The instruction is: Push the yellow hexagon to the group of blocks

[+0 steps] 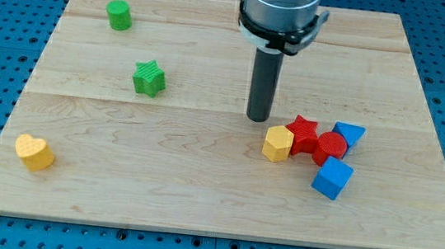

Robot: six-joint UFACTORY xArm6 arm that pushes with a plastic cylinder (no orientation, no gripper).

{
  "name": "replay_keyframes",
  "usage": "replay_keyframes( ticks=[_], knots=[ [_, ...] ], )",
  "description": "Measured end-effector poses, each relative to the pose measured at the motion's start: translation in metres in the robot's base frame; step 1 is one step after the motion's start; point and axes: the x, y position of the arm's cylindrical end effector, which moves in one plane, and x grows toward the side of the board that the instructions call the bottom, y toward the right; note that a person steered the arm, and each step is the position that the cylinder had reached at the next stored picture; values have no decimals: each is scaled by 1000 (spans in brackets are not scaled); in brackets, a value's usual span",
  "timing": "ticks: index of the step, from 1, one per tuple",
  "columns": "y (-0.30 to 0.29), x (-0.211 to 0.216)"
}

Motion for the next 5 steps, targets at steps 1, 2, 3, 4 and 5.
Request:
replay_keyframes(
  ticks=[1, 2, 3, 4, 5],
  knots=[
    [-9, 11],
    [-15, 39],
    [36, 41],
    [14, 17],
    [-38, -20]
  ],
)
